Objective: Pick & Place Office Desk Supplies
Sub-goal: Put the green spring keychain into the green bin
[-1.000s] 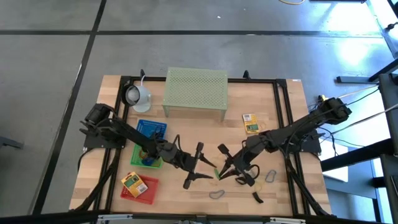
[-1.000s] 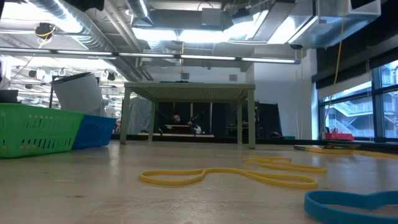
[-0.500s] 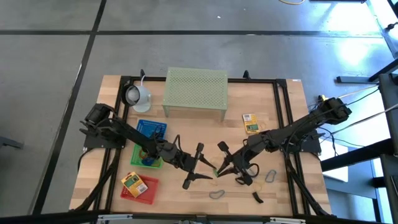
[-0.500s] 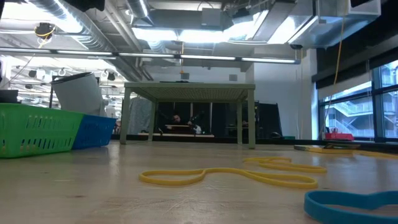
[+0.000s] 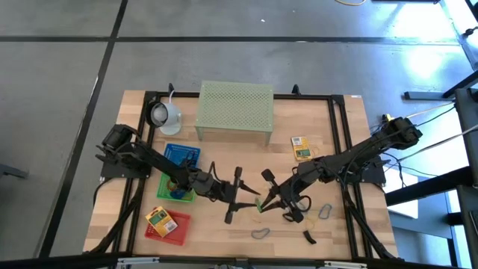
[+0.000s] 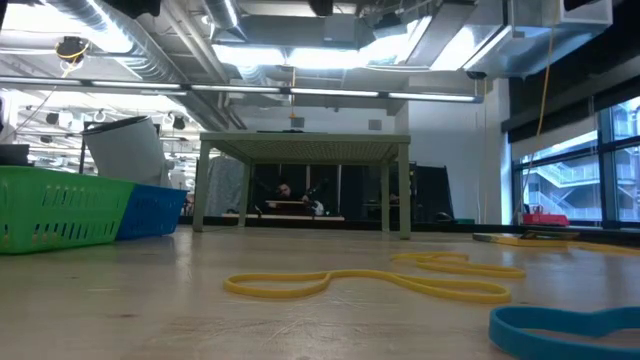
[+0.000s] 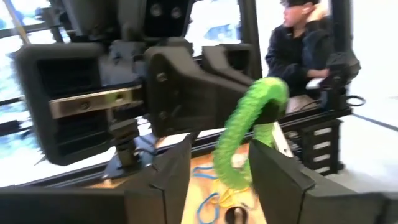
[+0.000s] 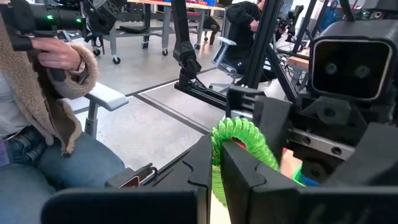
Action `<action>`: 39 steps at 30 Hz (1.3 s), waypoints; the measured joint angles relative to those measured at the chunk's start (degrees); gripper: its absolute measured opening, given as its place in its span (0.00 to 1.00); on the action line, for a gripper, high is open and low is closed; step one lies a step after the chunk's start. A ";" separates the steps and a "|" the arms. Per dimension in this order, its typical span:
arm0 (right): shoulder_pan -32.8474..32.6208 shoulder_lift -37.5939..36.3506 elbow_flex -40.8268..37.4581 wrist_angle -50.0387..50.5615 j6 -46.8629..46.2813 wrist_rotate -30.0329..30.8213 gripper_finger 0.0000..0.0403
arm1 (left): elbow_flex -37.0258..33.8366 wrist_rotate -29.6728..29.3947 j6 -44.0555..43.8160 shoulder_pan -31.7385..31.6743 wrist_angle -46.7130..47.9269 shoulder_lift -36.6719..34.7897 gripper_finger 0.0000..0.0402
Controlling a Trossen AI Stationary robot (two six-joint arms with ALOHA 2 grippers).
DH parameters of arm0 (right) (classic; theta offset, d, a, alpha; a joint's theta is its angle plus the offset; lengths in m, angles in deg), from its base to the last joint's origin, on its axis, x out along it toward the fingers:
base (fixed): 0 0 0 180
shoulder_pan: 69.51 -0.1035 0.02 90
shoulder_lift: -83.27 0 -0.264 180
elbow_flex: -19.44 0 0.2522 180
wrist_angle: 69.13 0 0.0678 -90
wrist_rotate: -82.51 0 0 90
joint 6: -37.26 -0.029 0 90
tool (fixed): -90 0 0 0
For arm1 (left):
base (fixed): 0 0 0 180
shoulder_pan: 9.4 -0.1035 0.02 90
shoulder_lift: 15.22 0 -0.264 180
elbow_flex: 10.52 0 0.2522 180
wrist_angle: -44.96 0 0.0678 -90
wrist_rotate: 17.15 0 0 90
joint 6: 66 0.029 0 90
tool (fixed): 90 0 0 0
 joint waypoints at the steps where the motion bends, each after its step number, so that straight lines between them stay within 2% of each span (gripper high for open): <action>1: 0.00 0.00 0.00 0.00 0.00 -0.01 0.06 | 0.00 -1.01 0.00 0.00 0.00 0.00 0.36; 7: 0.01 0.00 0.00 0.02 -0.20 1.83 0.06 | 0.00 -2.76 -0.02 0.22 0.00 0.00 0.15; 11: 0.12 -0.02 0.00 0.02 -3.75 1.96 0.06 | 0.00 -2.94 0.31 0.76 0.00 0.00 0.03; 14: 0.40 -0.03 0.01 0.27 -8.04 4.72 0.08 | 0.00 -4.33 0.43 1.39 0.00 0.00 0.03; 18: 0.70 -0.11 0.02 1.31 -9.62 6.83 0.16 | -0.02 -6.78 0.44 2.06 0.39 0.03 0.03; 23: 0.74 -0.11 0.02 1.53 -11.20 6.53 0.30 | -0.04 -9.02 0.48 2.59 0.63 0.04 0.02; 29: 0.68 -0.13 0.02 3.82 -12.39 2.99 0.43 | -0.04 -11.53 0.48 3.01 1.75 0.07 0.01; 33: 0.90 -1.01 0.02 7.58 -12.64 3.47 0.47 | -0.04 -12.63 0.53 3.33 1.71 0.05 0.01; 39: 1.99 -4.10 0.02 13.68 -16.05 3.60 0.46 | -0.02 -15.78 3.41 4.31 1.62 0.04 0.01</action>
